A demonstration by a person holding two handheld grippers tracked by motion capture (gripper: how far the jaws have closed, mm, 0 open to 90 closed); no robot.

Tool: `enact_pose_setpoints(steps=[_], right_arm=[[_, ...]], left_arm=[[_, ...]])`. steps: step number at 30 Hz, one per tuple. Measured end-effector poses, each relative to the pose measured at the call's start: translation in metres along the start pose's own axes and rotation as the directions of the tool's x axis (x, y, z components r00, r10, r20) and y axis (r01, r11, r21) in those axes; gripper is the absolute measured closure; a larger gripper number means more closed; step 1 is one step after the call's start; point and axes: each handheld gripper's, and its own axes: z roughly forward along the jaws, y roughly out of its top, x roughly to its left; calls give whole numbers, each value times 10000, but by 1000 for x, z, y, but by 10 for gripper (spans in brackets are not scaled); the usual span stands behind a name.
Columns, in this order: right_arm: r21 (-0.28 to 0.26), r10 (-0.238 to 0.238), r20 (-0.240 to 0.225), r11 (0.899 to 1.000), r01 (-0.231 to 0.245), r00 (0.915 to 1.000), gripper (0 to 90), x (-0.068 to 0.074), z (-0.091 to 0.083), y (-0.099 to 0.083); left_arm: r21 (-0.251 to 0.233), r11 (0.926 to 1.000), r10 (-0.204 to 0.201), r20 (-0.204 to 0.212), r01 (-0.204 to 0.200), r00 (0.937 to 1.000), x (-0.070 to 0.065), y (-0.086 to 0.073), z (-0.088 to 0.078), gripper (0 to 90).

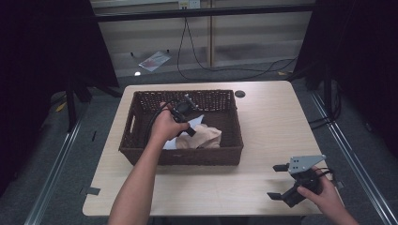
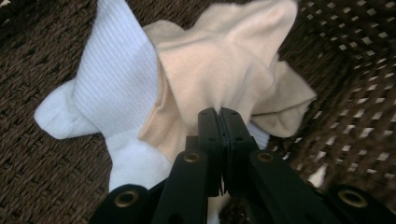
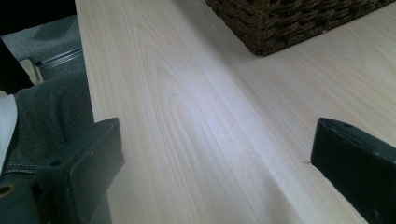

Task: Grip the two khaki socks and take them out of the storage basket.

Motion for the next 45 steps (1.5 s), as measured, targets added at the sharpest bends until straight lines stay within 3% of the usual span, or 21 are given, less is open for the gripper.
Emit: enact_pose_setpoints(steps=[12,25,45], right_arm=[[15,50,7,10000,-50,10000,23,0,1,0],[2,52,0,10000,-52,10000,23,0,1,0],[-19,53,-4,10000,-53,10000,23,0,1,0]], left_arm=[[-188,9996,-200,115,202,9997,-3,5,-38,886],[-264,9991,-314,410,325,9987,-8,8,-62,885],[-246,9997,-13,962,37,9954,-27,13,-95,883]])
